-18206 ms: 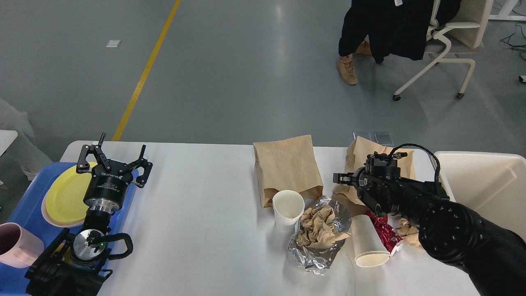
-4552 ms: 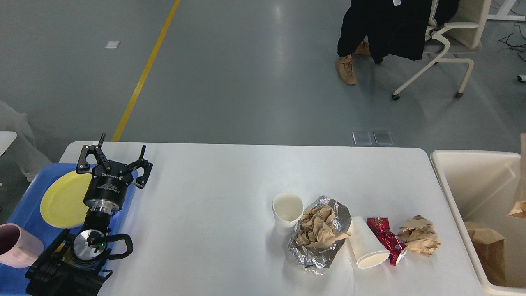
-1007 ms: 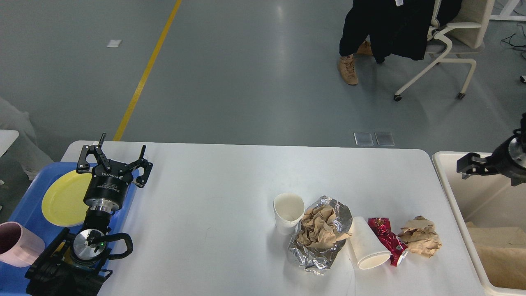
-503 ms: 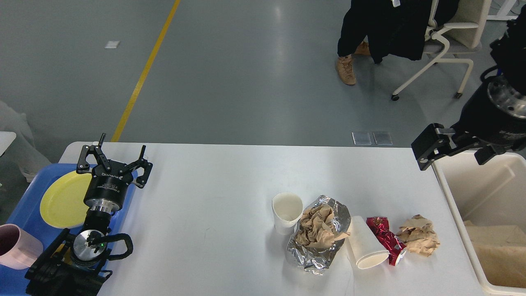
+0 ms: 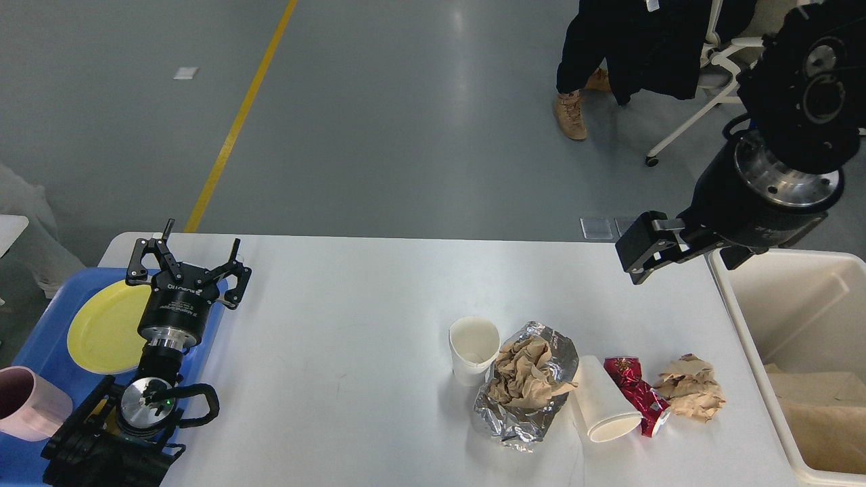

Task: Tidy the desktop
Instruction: 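Raise the right gripper out of the bin and reach over the white cup, then lower the right gripper onto the white paper cup and grasp it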

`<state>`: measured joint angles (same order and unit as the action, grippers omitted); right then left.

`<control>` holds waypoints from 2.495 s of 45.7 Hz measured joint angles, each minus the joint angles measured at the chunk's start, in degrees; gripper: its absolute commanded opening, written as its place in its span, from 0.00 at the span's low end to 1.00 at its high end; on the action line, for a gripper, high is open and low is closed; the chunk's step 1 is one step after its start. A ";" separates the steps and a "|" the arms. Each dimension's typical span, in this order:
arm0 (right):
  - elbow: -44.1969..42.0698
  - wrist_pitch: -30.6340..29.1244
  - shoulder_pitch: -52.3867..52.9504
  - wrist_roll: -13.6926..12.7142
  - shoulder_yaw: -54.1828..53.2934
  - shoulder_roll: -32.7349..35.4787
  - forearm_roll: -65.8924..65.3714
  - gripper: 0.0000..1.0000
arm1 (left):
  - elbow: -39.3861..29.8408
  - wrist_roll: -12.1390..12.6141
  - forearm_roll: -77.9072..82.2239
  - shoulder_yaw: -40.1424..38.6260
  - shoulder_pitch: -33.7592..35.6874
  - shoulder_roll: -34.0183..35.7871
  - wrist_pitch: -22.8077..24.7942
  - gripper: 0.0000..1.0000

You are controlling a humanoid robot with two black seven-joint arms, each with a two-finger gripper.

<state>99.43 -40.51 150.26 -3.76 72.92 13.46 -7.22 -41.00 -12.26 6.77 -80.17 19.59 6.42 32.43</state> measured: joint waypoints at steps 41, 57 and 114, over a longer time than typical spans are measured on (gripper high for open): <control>-27.57 20.29 -45.02 -5.81 -19.45 -12.44 0.79 1.00 | -0.06 0.06 0.06 0.01 0.00 0.00 0.00 0.96; -40.26 21.17 -58.68 -5.99 -19.19 -17.74 0.31 1.00 | -0.06 0.05 0.08 0.01 0.00 0.00 0.00 0.96; -49.42 27.66 -68.02 -9.77 -19.40 -23.14 -0.33 0.00 | -0.03 0.12 0.09 0.01 0.00 0.00 0.00 0.96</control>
<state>50.01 -12.84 82.25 -13.53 53.52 -9.68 -7.55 -41.03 -12.15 6.86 -80.15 19.60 6.42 32.43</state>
